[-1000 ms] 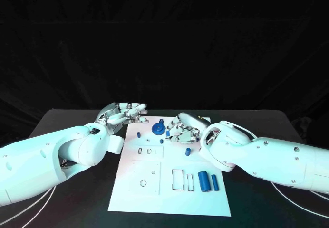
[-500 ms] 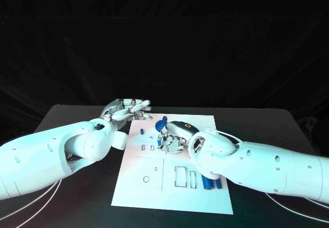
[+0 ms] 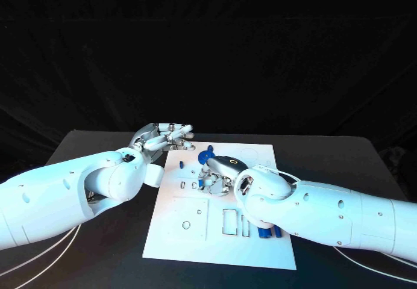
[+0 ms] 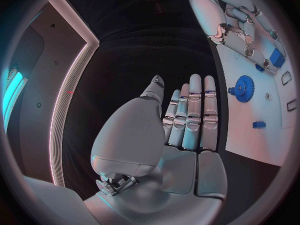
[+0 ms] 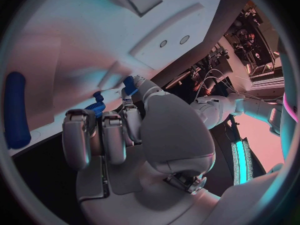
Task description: Assemble the parts on the task board
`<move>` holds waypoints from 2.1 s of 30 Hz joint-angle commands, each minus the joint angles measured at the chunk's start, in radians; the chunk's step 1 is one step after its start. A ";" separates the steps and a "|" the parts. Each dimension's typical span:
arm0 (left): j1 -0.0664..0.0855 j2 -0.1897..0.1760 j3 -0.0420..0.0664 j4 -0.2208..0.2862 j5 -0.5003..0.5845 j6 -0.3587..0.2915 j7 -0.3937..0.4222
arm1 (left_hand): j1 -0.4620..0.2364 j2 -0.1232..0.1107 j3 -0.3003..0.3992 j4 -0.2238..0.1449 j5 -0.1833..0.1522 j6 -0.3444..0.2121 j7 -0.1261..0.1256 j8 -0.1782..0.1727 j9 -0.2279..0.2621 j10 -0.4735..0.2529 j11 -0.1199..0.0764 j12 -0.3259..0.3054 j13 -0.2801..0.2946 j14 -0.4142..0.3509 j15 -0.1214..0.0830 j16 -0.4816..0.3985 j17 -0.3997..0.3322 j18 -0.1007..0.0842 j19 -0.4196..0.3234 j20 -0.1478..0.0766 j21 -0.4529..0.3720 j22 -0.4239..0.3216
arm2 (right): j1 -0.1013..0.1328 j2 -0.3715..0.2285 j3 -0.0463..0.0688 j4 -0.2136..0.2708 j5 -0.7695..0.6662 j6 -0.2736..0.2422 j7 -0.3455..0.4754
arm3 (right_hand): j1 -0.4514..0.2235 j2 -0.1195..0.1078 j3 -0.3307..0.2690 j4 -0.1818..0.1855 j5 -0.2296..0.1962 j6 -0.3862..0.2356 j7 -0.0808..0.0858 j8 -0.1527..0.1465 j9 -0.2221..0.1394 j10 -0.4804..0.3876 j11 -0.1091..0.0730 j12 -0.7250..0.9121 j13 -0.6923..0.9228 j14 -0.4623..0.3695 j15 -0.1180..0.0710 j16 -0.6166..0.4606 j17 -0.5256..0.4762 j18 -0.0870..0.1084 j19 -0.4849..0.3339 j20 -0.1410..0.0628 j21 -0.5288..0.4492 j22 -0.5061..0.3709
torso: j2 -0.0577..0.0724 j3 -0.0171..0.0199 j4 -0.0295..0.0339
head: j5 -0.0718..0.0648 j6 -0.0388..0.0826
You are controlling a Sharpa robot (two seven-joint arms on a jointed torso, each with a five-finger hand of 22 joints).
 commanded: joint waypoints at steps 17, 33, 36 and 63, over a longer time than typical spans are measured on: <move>0.001 0.002 0.001 0.003 0.000 0.014 0.002 | -0.003 0.008 -0.004 0.000 -0.003 -0.007 0.001 -0.005 0.000 -0.005 0.002 -0.004 0.002 -0.005 0.001 0.005 0.001 0.011 -0.006 0.004 -0.005 -0.001 | -0.008 0.021 -0.002 -0.035 -0.032 0.028 -0.010 | -0.016 -0.008 -0.003 0.007 -0.004 -0.003 -0.002 0.000 0.000 0.002 0.001 -0.003 0.049 0.102 -0.010 -0.001 0.252 -0.014 0.032 -0.007 -0.005 0.164 | 0.000 -0.0002 -0.0004 | 0.001 0.000; 0.001 -0.001 0.001 0.005 0.000 0.015 -0.002 | -0.003 0.008 -0.004 0.000 -0.003 -0.007 0.001 -0.005 0.000 -0.005 0.002 -0.004 0.002 -0.005 0.001 0.005 0.001 0.011 -0.006 0.004 -0.005 -0.001 | -0.009 0.023 -0.002 -0.041 -0.016 0.027 0.002 | -0.054 -0.042 -0.022 0.021 -0.058 -0.051 0.018 -0.026 -0.011 -0.018 0.019 -0.023 0.031 0.100 0.005 -0.004 0.246 -0.011 0.023 0.004 -0.020 0.154 | 0.000 -0.0003 -0.0005 | 0.000 -0.001; 0.001 -0.001 0.001 0.005 0.000 0.016 -0.003 | -0.003 0.008 -0.004 0.000 -0.003 -0.007 0.001 -0.005 0.000 -0.005 0.002 -0.004 0.002 -0.005 0.001 0.005 0.001 0.011 -0.006 0.004 -0.005 -0.001 | -0.009 0.023 -0.002 -0.041 -0.013 0.016 0.007 | -0.064 -0.049 -0.030 0.028 -0.078 -0.059 0.021 -0.030 -0.013 -0.021 0.022 -0.025 0.029 0.100 0.008 -0.005 0.245 -0.010 0.021 0.006 -0.023 0.152 | 0.000 -0.0003 -0.0005 | 0.000 -0.001; 0.002 0.001 0.001 -0.066 -0.397 0.209 -0.231 | -0.073 0.011 -0.063 0.029 -0.003 0.128 -0.107 0.060 0.041 0.249 -0.119 0.283 0.208 0.347 -0.122 0.895 0.898 0.007 0.292 -0.138 0.316 0.171 | 0.074 -0.240 0.011 0.151 0.466 -0.122 0.399 | 0.039 -0.011 -0.248 0.158 -0.100 -0.111 0.034 -0.022 -0.012 -0.081 0.035 -0.068 -0.023 0.067 0.019 -0.071 0.127 0.027 -0.069 0.021 -0.176 0.044 | -0.033 0.0036 -0.0061 | 0.013 -0.008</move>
